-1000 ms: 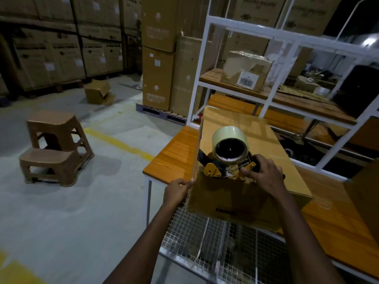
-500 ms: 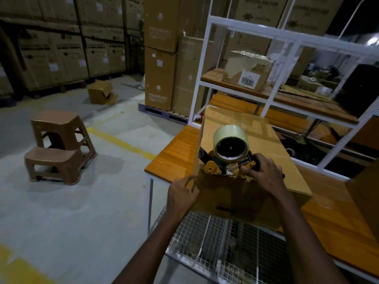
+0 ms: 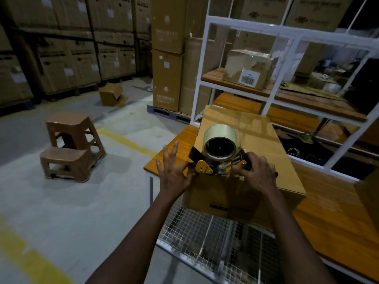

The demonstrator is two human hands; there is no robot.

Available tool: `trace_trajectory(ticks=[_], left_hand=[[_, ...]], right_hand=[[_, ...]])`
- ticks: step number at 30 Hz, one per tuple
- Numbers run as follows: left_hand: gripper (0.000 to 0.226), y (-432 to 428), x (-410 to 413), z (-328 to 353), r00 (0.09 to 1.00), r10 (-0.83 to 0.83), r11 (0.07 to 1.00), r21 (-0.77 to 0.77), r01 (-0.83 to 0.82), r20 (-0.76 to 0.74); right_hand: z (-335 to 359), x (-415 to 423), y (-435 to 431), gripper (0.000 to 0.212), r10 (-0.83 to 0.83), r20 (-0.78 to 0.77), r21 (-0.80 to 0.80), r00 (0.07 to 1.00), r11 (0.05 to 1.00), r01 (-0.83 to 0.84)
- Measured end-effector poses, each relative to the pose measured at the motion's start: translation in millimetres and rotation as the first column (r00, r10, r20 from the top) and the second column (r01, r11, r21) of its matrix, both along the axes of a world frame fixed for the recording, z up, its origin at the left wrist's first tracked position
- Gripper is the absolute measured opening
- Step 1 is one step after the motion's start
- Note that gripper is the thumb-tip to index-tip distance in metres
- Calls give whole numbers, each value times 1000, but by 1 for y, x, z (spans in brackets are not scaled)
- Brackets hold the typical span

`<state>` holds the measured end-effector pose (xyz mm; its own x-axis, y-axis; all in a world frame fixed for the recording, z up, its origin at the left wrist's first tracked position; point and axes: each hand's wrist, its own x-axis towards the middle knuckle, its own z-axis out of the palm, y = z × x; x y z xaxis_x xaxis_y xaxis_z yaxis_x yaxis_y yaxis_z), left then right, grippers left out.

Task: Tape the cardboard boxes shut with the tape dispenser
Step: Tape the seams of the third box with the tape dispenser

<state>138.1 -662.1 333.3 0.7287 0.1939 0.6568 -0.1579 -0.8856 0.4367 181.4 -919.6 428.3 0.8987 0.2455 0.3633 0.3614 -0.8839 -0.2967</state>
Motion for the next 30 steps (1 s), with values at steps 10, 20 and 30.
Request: trace_trajectory(ticks=[10,20,30], left_hand=[[31,-8,-6,12,985,116,993,20,-114,-130],[30,-21,-10,17,936,326,939,159,-304,-132],[60,-163,-10,18,982,97,906,422,-20,-163]], right_hand=[[0,7,-114,67,26,-34,62,999,998,-24],[-2,2,-221,82,-51,-92,103,994,993,60],[2,11,-240,62,-15,-69,58,997,998,19]])
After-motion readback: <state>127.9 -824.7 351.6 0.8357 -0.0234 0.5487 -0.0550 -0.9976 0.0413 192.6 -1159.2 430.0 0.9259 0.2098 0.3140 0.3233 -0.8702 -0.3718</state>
